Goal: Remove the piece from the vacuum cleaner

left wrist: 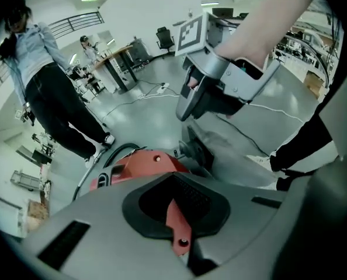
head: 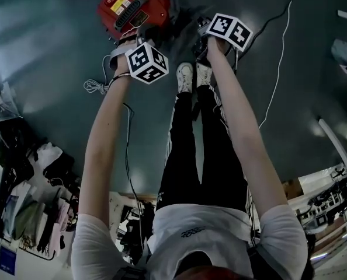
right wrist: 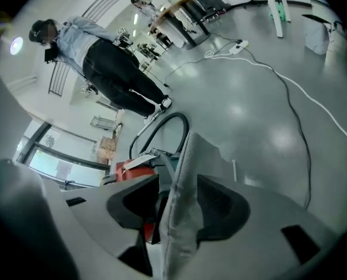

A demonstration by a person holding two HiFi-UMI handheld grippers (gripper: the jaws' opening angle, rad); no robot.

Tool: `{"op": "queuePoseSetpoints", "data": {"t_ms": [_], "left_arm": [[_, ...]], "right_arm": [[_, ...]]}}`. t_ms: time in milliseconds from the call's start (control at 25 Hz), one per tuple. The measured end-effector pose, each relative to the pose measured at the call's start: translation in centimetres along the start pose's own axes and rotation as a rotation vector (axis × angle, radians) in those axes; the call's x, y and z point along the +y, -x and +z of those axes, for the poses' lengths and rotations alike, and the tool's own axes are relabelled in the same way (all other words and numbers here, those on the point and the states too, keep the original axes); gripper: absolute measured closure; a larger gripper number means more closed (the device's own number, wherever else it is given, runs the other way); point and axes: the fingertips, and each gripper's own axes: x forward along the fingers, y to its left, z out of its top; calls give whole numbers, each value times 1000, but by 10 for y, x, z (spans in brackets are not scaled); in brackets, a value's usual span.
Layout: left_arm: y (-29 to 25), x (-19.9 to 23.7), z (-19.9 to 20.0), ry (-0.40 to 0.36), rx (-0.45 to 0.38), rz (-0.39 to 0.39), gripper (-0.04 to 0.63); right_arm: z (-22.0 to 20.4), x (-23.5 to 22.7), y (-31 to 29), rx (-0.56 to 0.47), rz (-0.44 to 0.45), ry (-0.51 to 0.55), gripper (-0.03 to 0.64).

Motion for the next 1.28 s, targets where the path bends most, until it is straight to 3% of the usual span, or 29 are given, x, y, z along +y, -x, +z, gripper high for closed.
{"op": "queuePoseSetpoints", "data": {"t_ms": [160, 240, 360, 560, 760, 840, 880, 1000, 1040, 1080, 1120, 1200, 1280], "left_arm": [[-2, 0, 1, 116, -17, -46, 594], [-2, 0, 2, 98, 8, -36, 594], [-2, 0, 2, 63, 46, -31, 595], [-2, -2, 1, 46, 96, -42, 594], [-5, 0, 0, 30, 132, -28, 594], [-4, -1, 1, 20, 132, -7, 595], [-4, -1, 0, 21, 133, 2, 595], [-3, -1, 1, 39, 144, 3, 595], [-3, -1, 1, 43, 145, 1, 595], [-3, -1, 1, 47, 144, -1, 595], [-3, -1, 1, 53, 144, -1, 595], [-4, -1, 2, 63, 144, -2, 595], [-3, -1, 2, 62, 146, -3, 595]], "right_arm": [[-11, -6, -21, 68, -12, -79, 425], [-10, -13, -24, 66, -35, -75, 449], [-17, -26, -20, 75, -59, -45, 564], [-34, -45, -9, 85, -5, -85, 588], [-32, -38, -8, 67, -41, 182, 588], [-34, -37, -4, 50, -33, 207, 588], [-36, -39, -3, 36, -10, 142, 591], [-42, -51, 0, -33, 131, -342, 592], [-43, -54, 0, -49, 164, -444, 592], [-43, -55, -1, -47, 172, -434, 594], [-42, -53, -3, -25, 158, -321, 594], [-39, -45, -4, 57, 110, 10, 594], [-37, -39, -4, 121, 92, 207, 594]]}}
